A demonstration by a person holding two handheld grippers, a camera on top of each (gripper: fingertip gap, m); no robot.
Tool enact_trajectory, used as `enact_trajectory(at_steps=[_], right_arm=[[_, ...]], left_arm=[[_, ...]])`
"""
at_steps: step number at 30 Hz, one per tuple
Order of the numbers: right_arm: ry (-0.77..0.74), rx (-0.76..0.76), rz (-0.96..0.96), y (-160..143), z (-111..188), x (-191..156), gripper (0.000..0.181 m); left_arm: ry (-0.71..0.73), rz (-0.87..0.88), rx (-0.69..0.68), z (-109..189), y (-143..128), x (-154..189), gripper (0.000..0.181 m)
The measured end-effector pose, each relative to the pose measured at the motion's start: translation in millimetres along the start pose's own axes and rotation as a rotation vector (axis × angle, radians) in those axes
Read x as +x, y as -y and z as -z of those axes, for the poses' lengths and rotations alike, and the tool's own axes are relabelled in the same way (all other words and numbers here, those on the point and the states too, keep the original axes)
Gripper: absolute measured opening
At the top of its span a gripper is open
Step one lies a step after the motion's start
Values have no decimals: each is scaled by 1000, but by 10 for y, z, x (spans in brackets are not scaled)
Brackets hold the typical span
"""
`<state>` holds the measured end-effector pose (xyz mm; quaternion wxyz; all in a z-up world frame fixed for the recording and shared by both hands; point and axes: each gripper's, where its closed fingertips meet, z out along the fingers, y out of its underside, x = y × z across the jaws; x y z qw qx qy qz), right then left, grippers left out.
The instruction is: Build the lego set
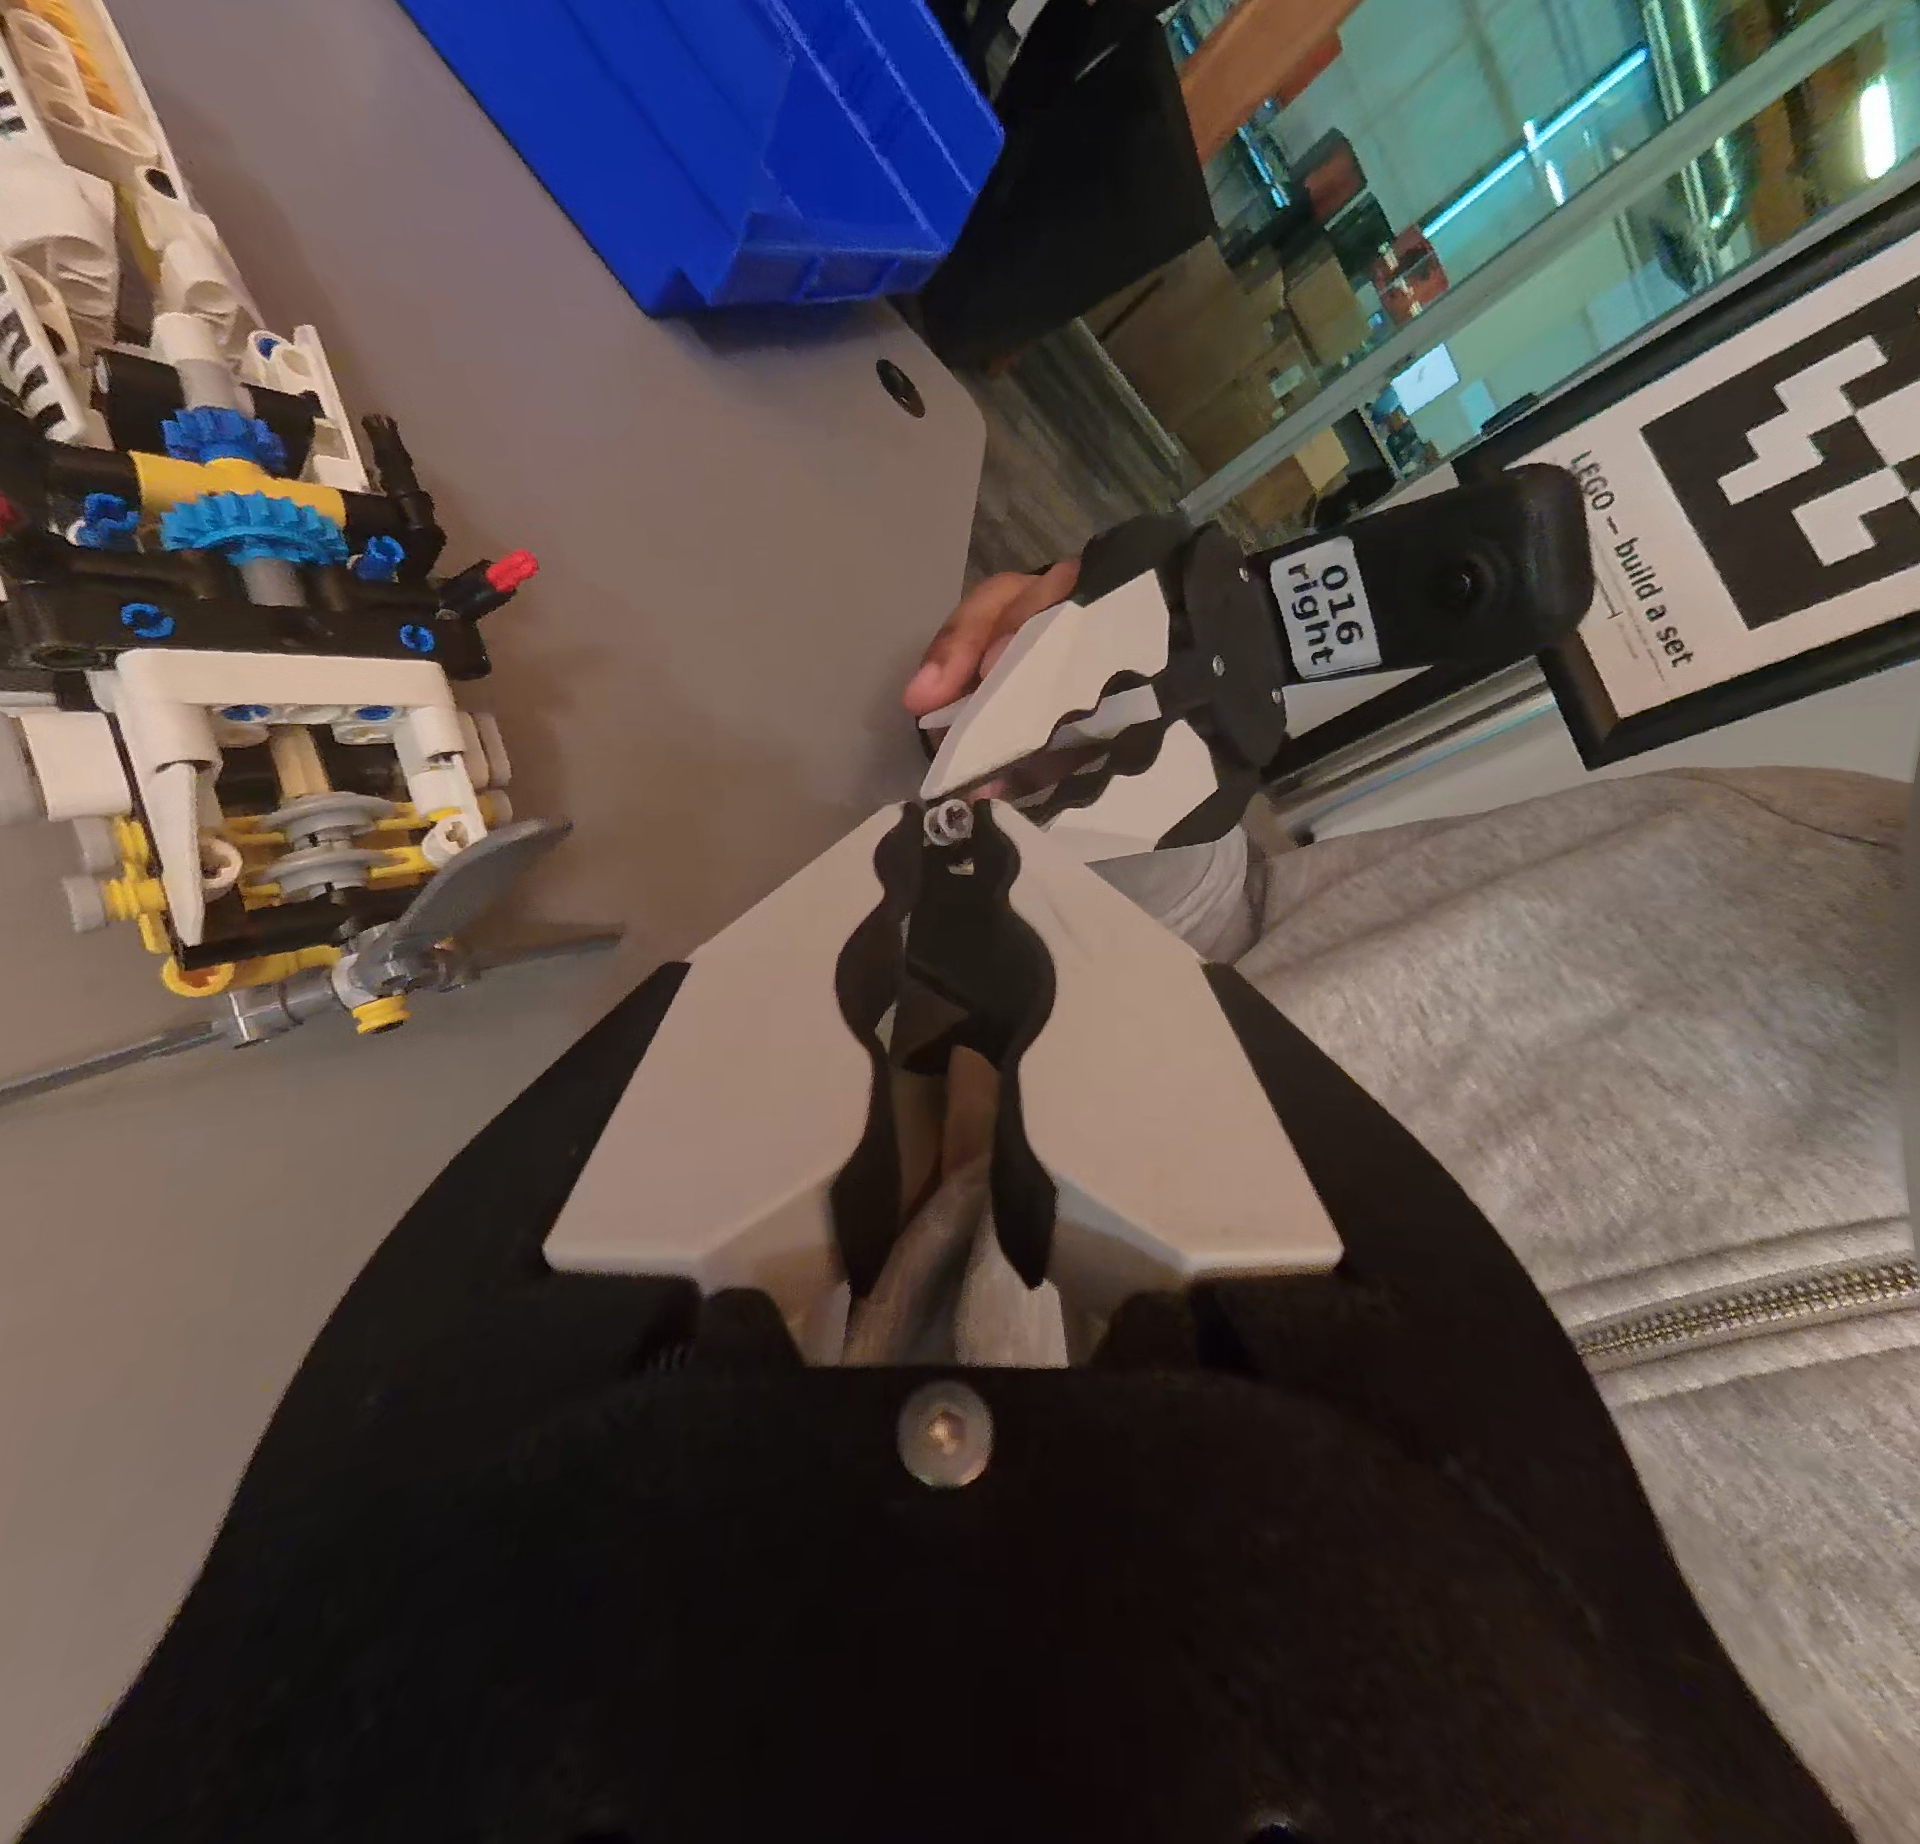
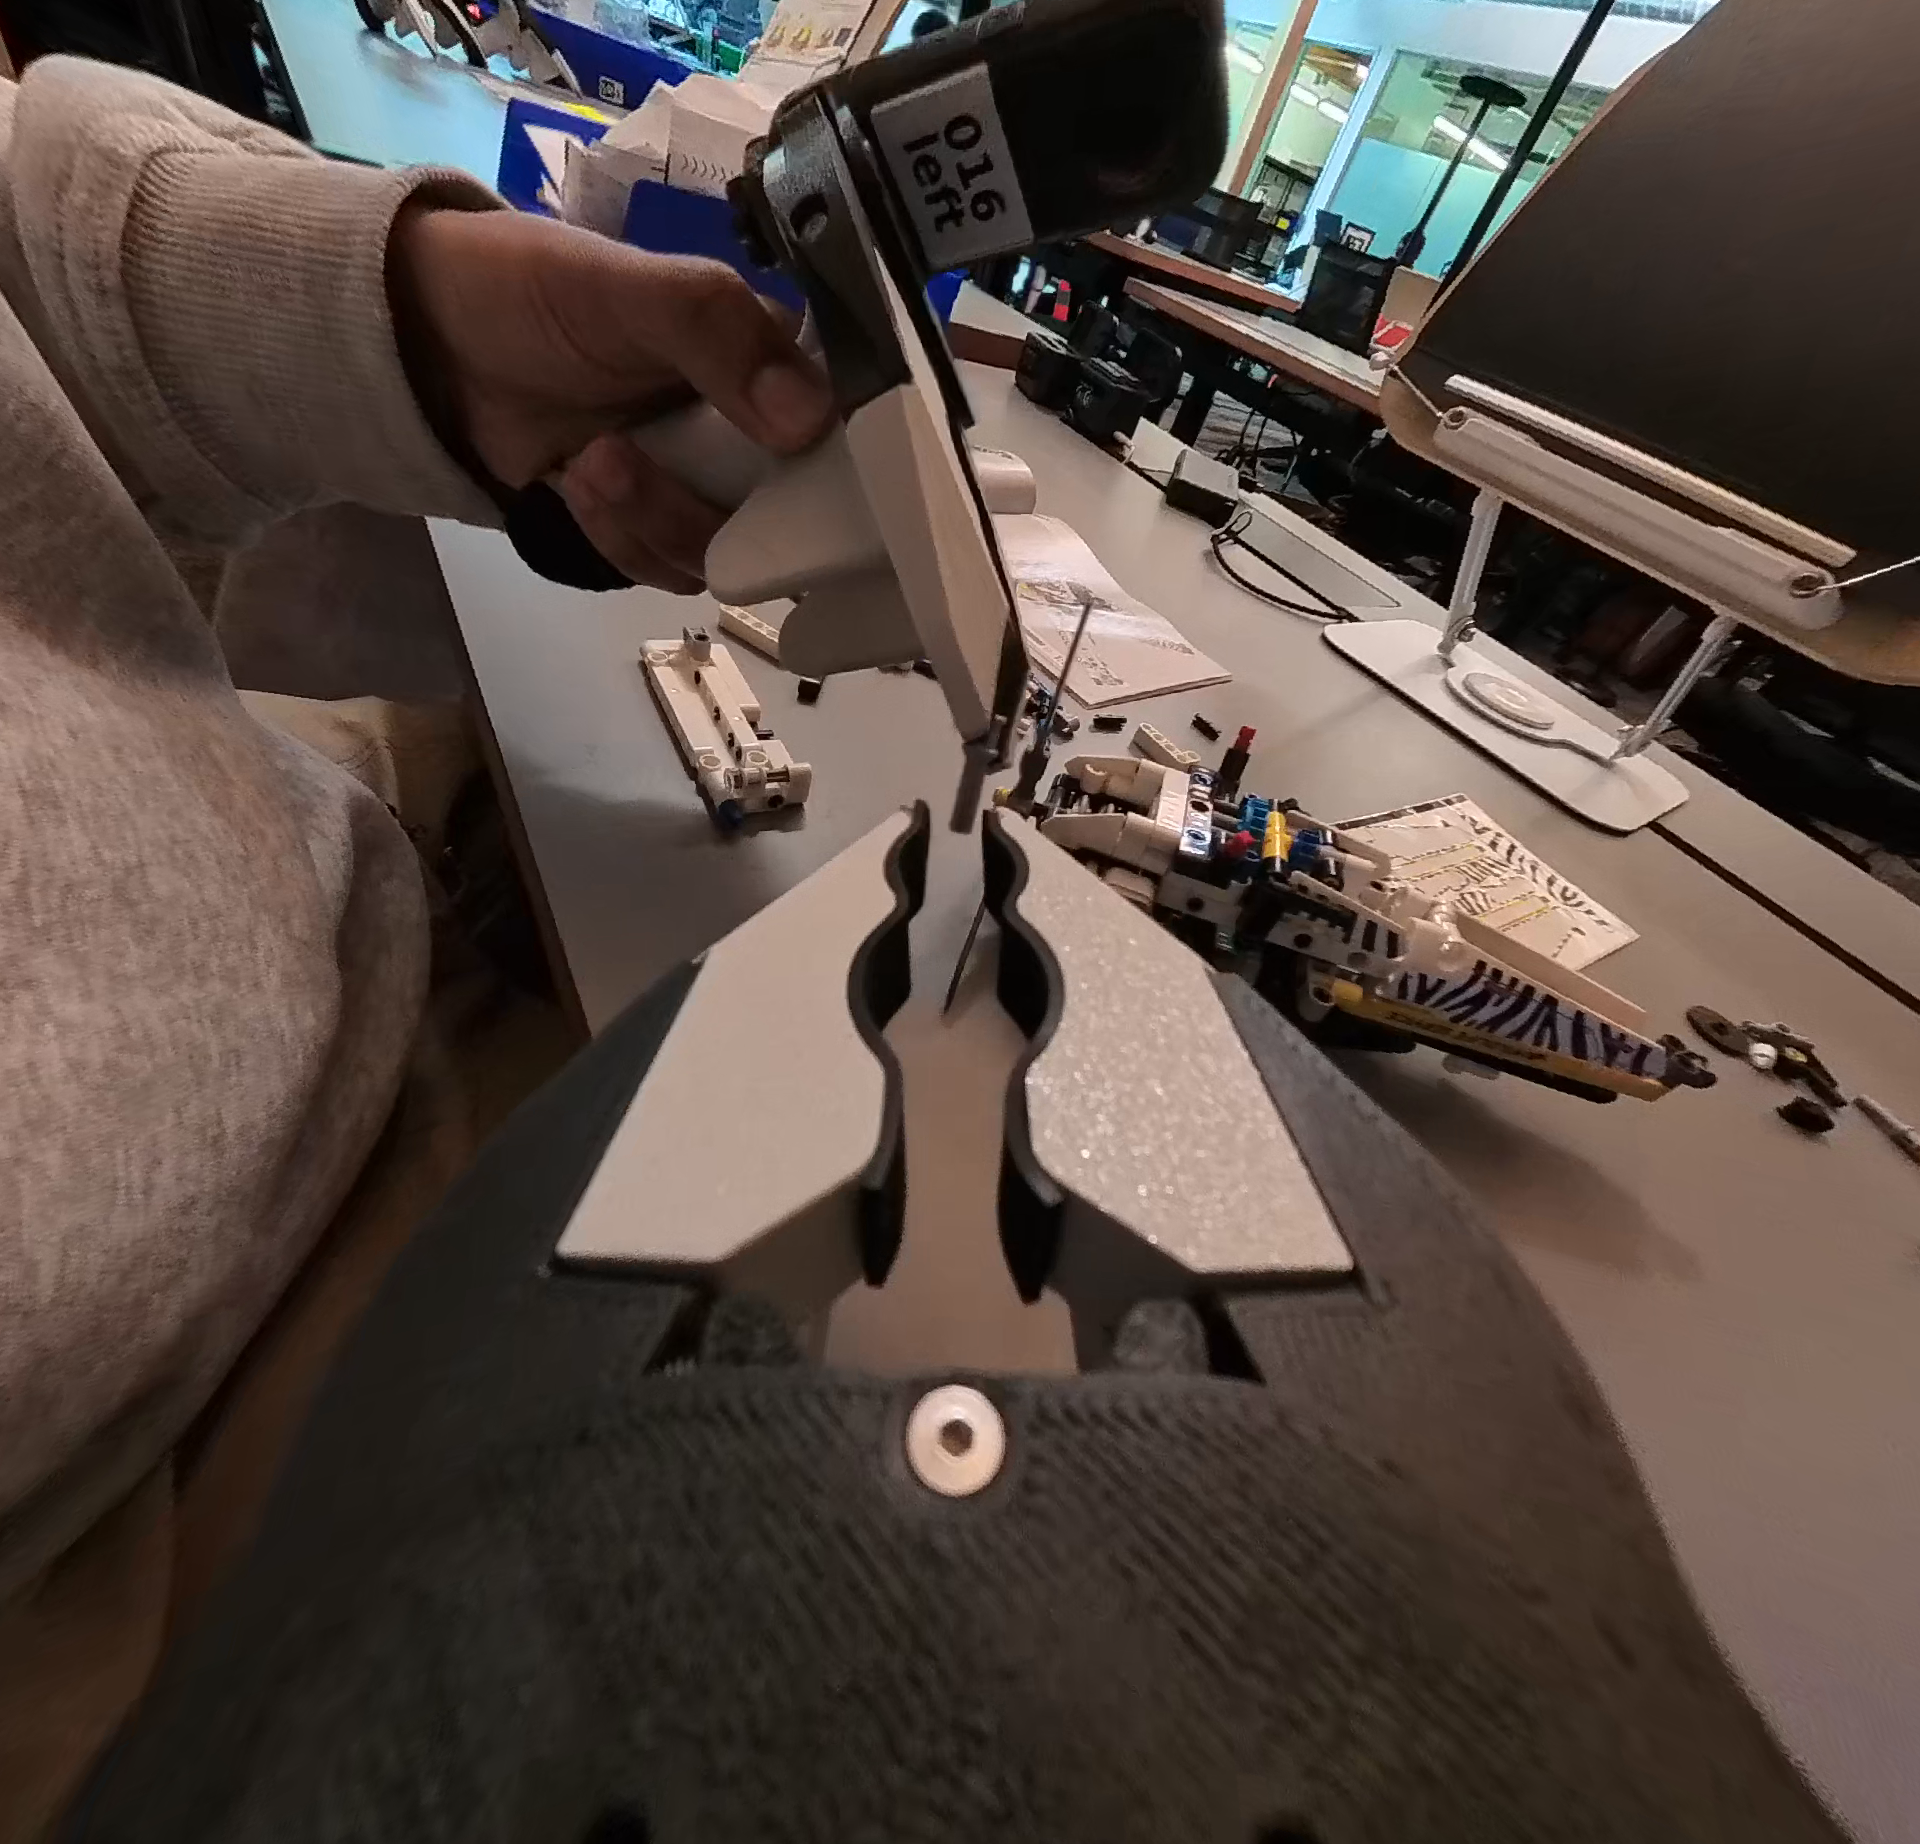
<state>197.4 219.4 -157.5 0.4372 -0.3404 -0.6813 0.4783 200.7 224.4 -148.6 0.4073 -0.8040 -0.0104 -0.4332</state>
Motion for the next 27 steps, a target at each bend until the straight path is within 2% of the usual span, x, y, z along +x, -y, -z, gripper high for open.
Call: enact_trajectory(at_steps=[12, 13, 15, 16, 20, 27], right_arm=[[-15, 77, -47, 69, 55, 72, 3], [-15, 86, -62, 77, 67, 84, 3], [1, 121, -116, 114, 97, 105, 3], [13, 149, -150, 144, 123, 119, 3], [28, 224, -239, 197, 220, 196, 3], [15, 214, -270, 170, 228, 246, 3]], left_arm=[[-95, 25, 49, -92, 63, 130, 6], [-86, 18, 60, -97, 81, 127, 8], [-40, -15, 78, -96, 113, 94, 29], [-30, -36, 83, -88, 124, 102, 34], [-22, -94, 111, -35, 183, 168, 35], [46, -164, 189, 135, 362, 131, 40]])
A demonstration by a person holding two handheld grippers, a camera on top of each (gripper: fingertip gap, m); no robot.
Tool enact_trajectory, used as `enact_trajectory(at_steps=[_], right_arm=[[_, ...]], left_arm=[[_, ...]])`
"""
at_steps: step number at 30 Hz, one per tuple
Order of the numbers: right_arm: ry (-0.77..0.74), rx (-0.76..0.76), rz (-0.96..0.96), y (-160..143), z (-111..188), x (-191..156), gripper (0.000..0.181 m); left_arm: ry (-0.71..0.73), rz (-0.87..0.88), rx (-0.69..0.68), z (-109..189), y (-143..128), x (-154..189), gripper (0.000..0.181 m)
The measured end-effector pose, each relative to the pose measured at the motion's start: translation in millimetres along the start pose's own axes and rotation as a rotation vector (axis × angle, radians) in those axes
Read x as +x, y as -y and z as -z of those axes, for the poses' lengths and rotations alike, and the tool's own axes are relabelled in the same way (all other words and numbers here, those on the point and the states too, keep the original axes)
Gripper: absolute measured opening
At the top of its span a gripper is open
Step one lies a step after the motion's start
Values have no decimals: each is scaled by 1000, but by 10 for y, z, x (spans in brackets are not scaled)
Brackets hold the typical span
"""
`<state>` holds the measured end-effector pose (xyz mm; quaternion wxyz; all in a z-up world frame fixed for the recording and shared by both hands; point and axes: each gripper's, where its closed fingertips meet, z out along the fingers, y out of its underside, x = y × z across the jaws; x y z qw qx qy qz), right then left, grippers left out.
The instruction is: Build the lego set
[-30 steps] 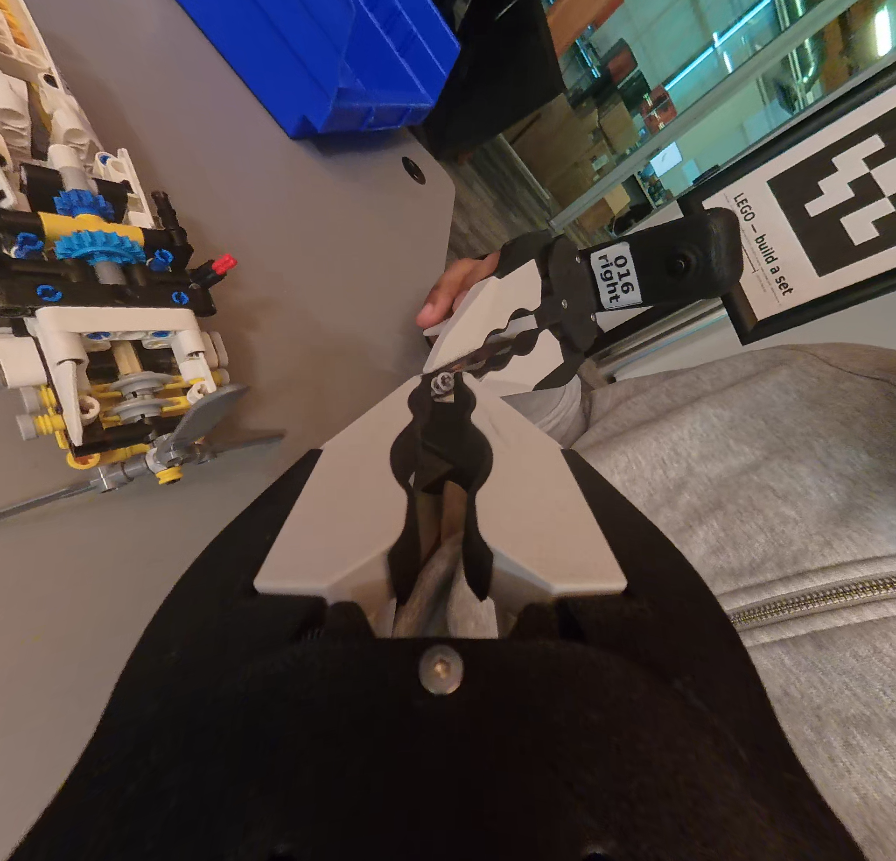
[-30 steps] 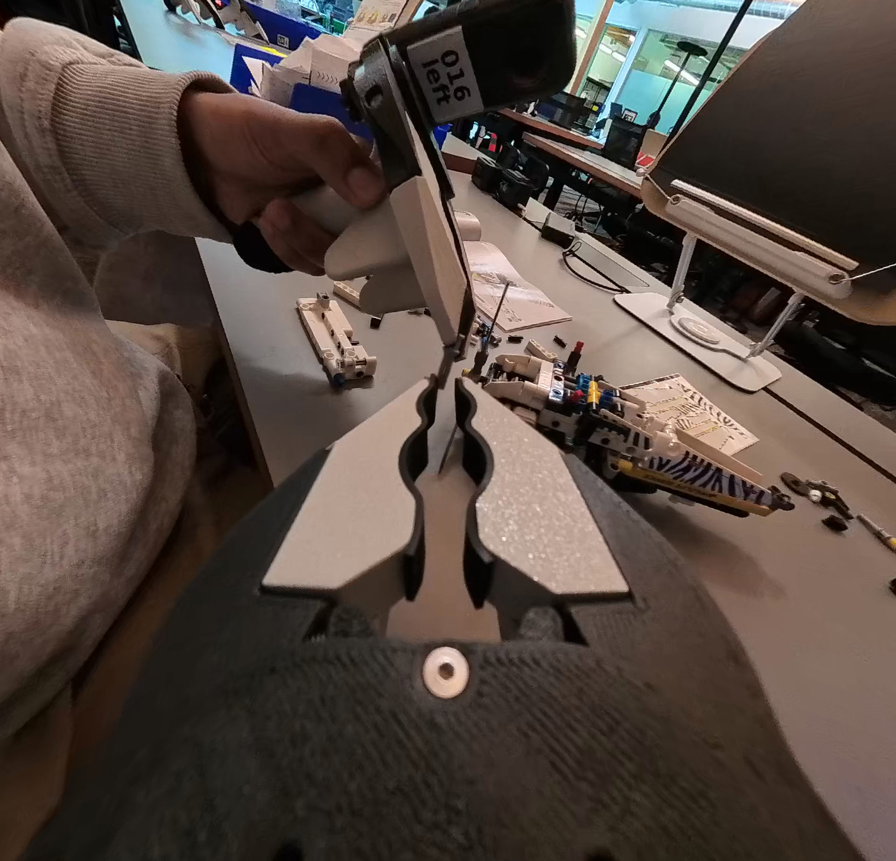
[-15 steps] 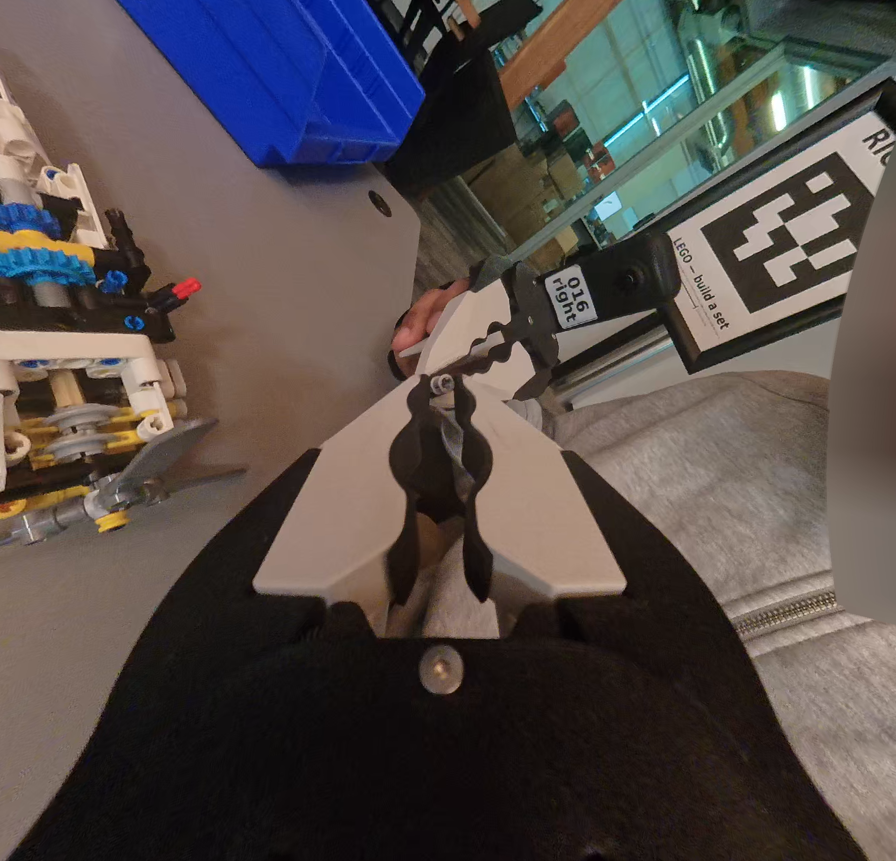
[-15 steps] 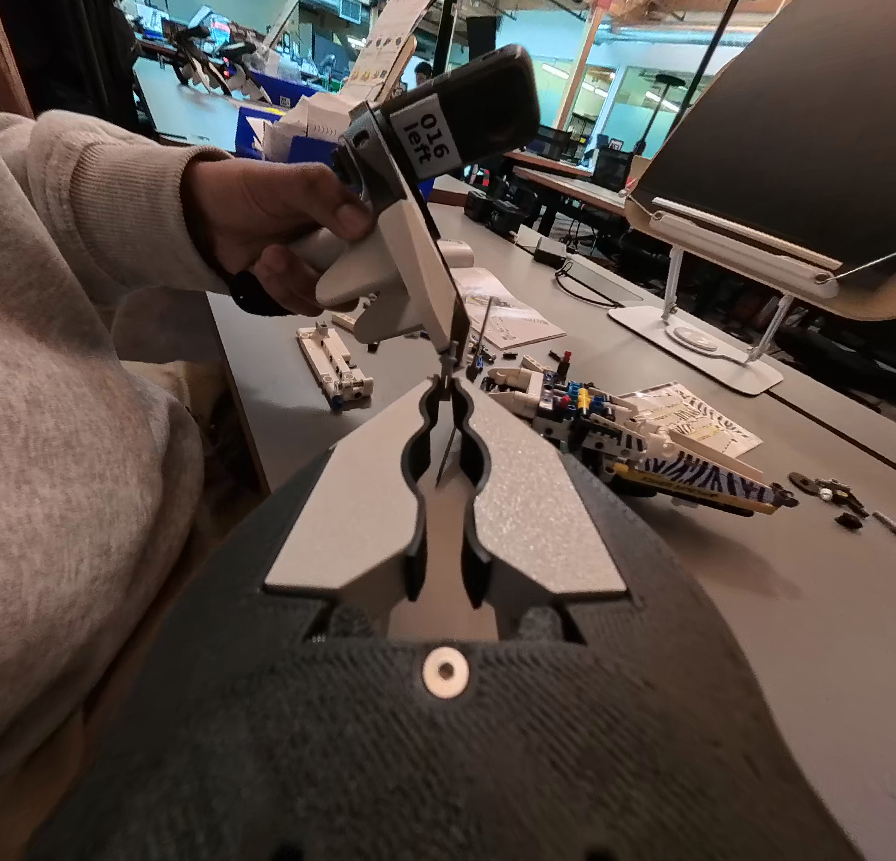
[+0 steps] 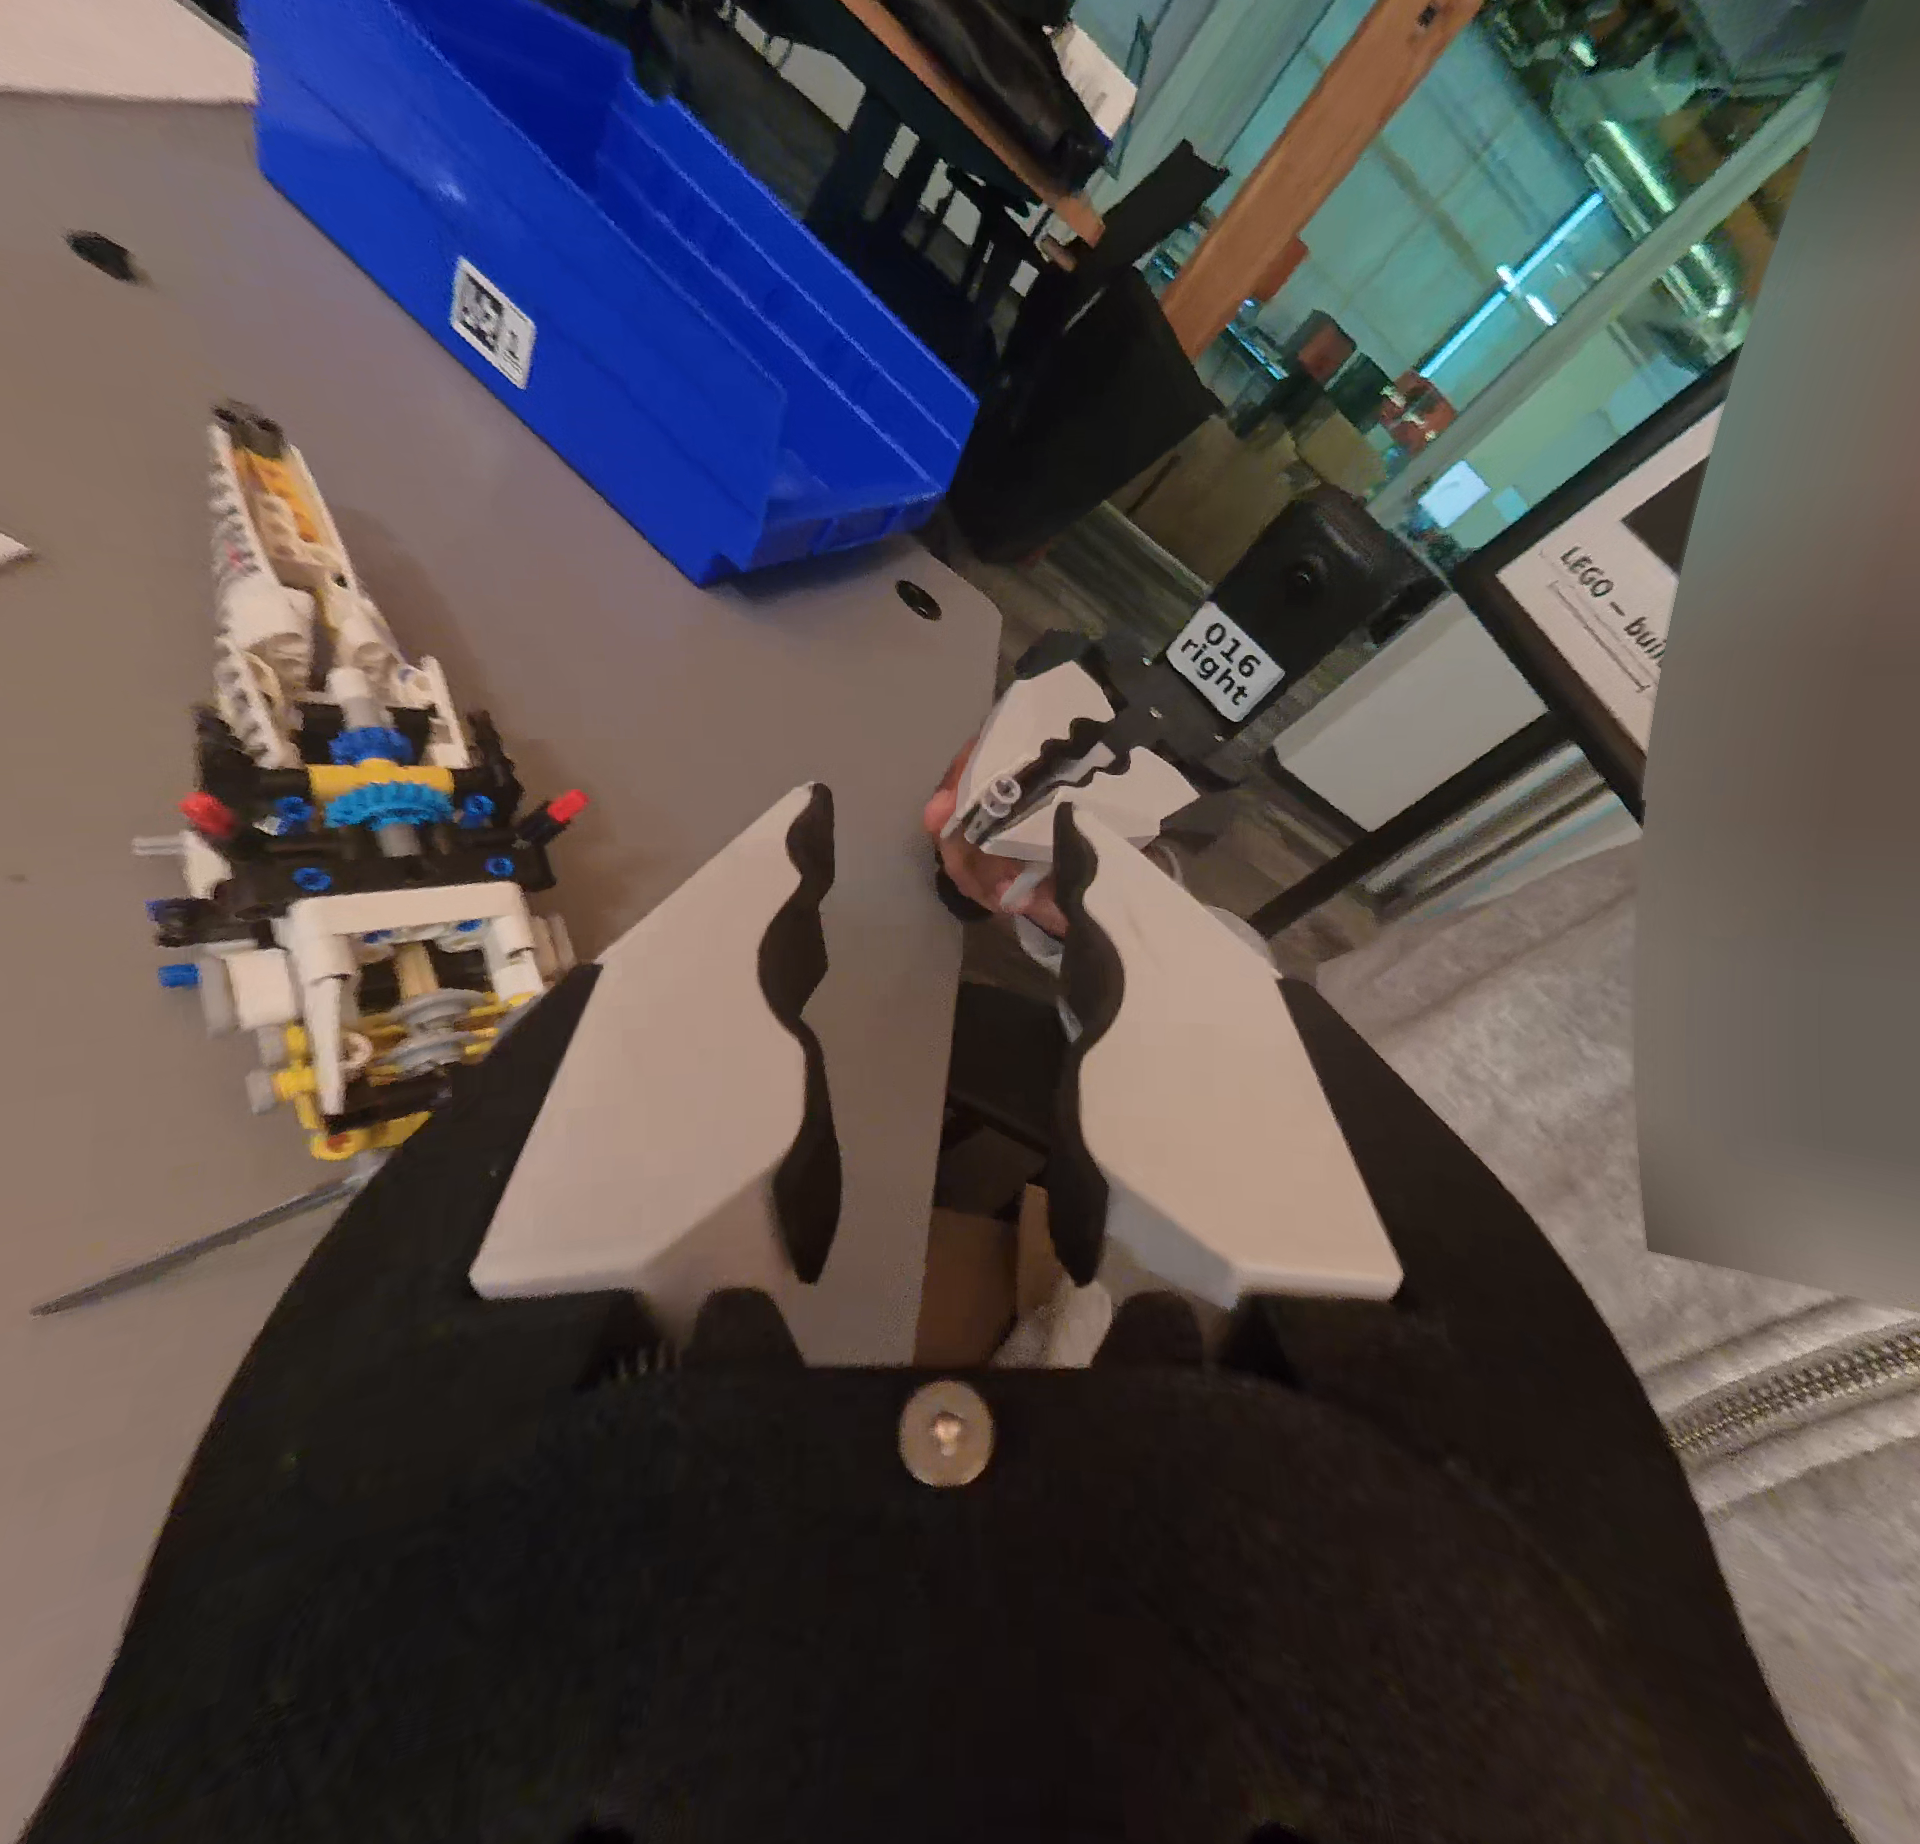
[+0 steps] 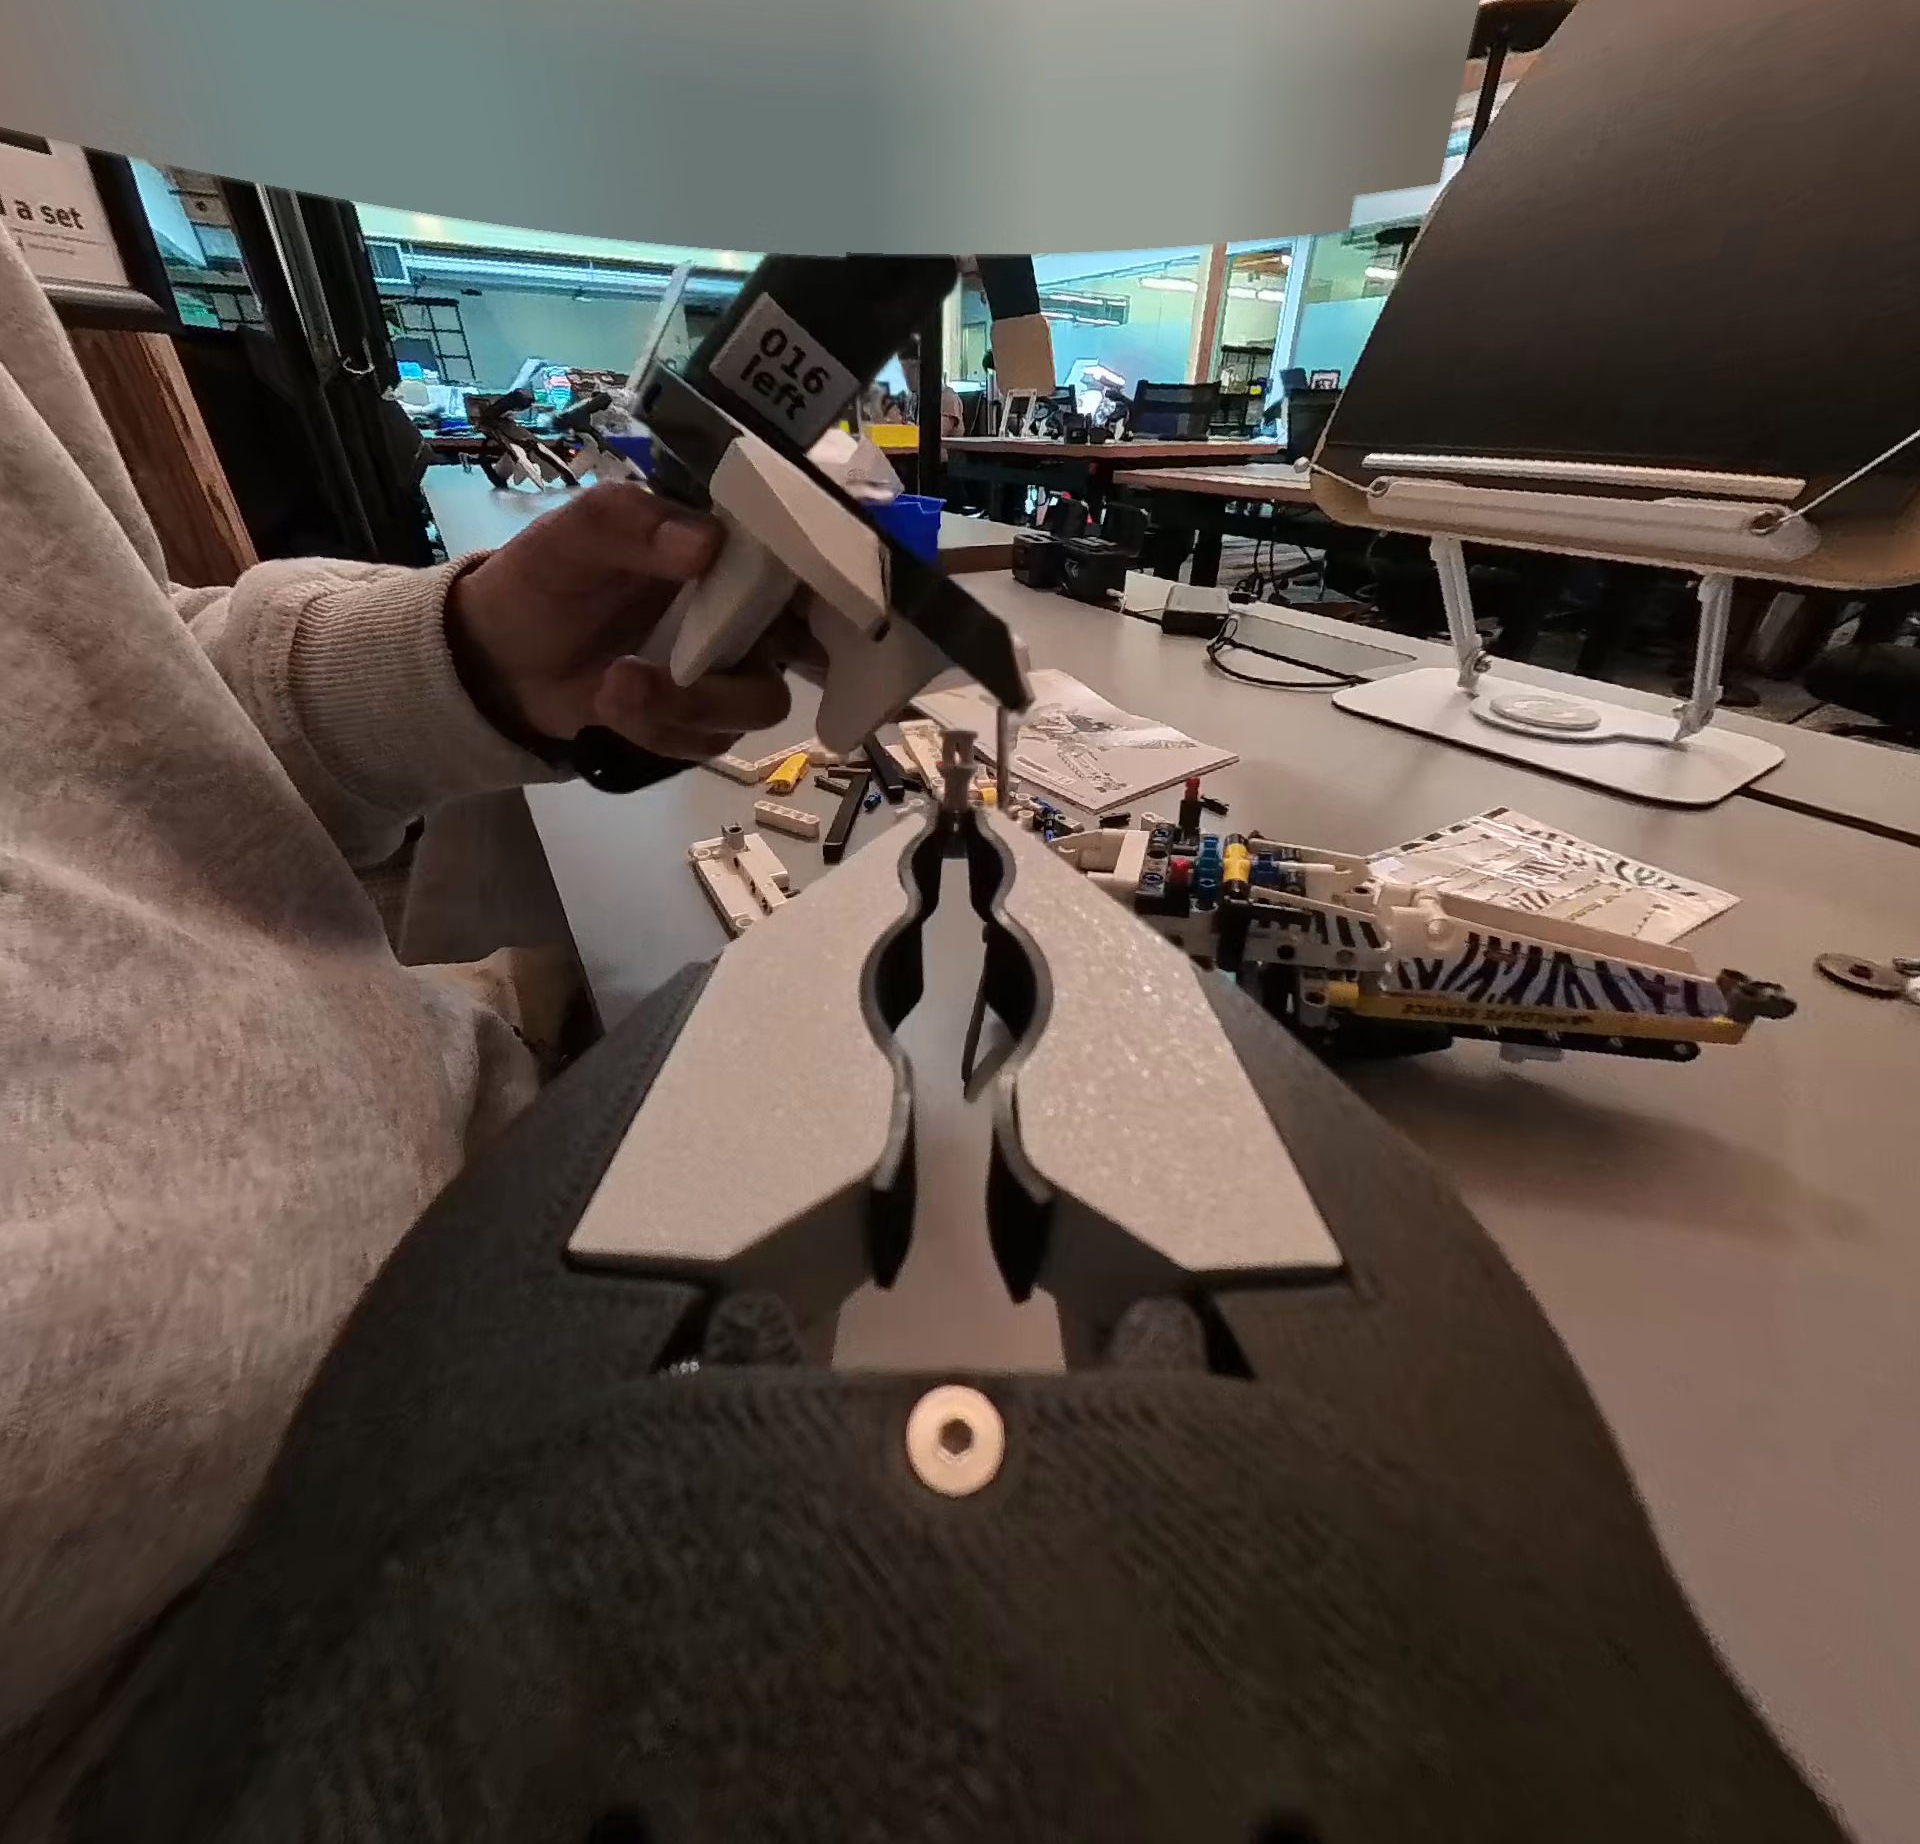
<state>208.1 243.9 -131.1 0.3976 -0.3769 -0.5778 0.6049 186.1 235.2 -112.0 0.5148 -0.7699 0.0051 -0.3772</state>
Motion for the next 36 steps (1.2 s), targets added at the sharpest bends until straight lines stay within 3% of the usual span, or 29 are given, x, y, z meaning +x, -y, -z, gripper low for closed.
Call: enact_trajectory(at_steps=[5, 9, 13, 16, 19, 28, 36], right_arm=[[-75, -85, -79, -98, -12, 193, 3], [-237, -369, -127, -499, -4, 527, 3], [-314, -640, -136, -850, 4, 726, 3], [-291, -746, -140, -974, -66, 766, 3], [-300, -836, -91, -1042, -79, 864, 3], [-291, -920, -44, -1161, -165, 925, 3], [-309, -981, 1, -1145, -169, 925, 3]], left_arm=[[184, -113, 22, 217, 357, -306, 47], [339, -77, -29, 349, 595, -882, 47], [276, 84, -208, 174, 399, -1306, 51], [180, 224, -215, 73, 343, -1480, 49], [162, 320, -202, 94, 323, -1693, 32], [285, 44, -485, 24, -154, -1927, 12], [240, -134, -529, -128, -195, -1847, 0]])
